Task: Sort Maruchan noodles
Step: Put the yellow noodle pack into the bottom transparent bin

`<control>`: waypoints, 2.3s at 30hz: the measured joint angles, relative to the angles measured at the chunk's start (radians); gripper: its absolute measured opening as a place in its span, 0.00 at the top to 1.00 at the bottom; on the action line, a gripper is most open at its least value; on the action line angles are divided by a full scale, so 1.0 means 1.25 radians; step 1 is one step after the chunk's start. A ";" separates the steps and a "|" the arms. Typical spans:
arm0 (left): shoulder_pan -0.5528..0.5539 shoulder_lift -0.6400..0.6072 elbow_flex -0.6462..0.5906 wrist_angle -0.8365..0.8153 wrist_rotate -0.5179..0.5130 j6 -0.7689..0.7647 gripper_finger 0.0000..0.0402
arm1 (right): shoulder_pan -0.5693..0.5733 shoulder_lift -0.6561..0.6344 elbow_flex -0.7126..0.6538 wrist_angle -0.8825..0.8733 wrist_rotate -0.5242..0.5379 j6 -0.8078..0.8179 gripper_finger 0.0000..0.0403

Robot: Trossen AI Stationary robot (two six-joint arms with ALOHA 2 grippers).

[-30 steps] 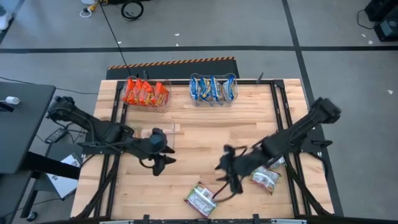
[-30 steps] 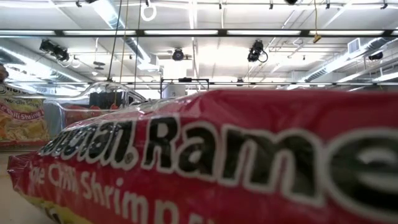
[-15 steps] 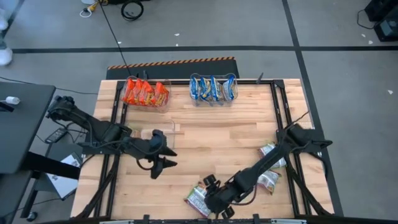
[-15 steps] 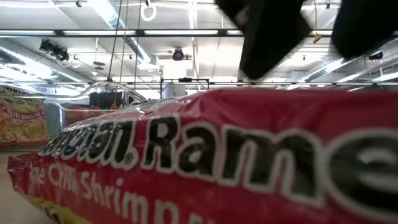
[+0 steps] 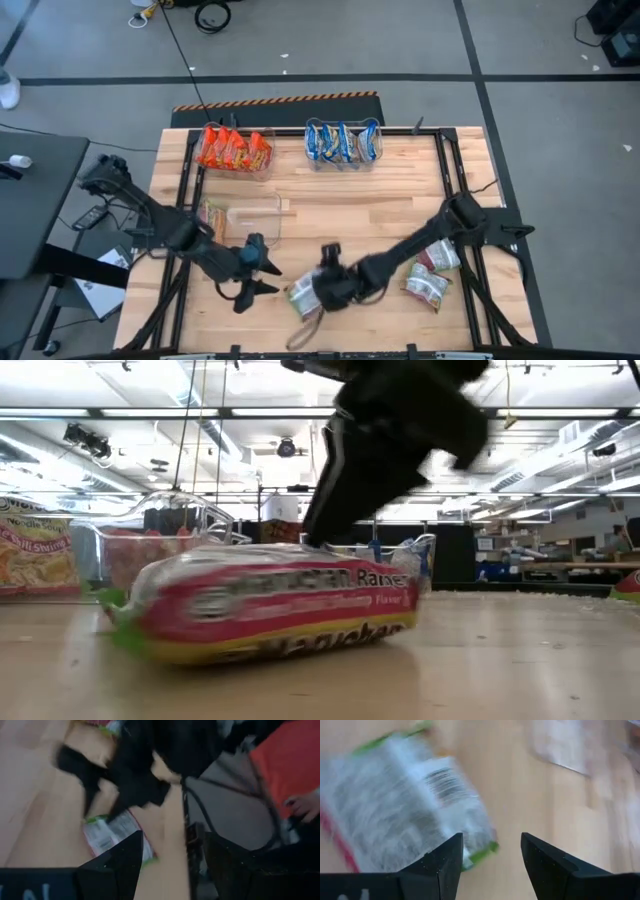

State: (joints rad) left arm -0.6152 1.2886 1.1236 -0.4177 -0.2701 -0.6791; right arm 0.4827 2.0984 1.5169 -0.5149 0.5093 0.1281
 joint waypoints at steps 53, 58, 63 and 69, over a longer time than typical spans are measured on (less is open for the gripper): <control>0.025 0.526 0.191 -0.093 -0.223 -0.096 0.48 | 0.222 -0.568 -0.050 -0.767 0.163 0.784 0.49; 0.013 0.530 0.191 -0.095 -0.373 -0.044 0.48 | 0.236 -0.541 -0.082 -0.763 0.161 0.796 0.49; 0.026 0.571 0.191 -0.074 -0.354 0.020 0.48 | 0.236 -0.520 -0.088 -0.762 0.160 0.798 0.49; 0.028 0.619 0.191 -0.007 -0.304 0.051 0.48 | 0.235 -0.515 -0.088 -0.762 0.159 0.833 0.49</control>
State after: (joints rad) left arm -0.5800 2.0626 1.3621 -0.4265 -0.6506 -0.6159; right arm 0.7769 1.4548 1.4075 -1.4670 0.7084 1.1693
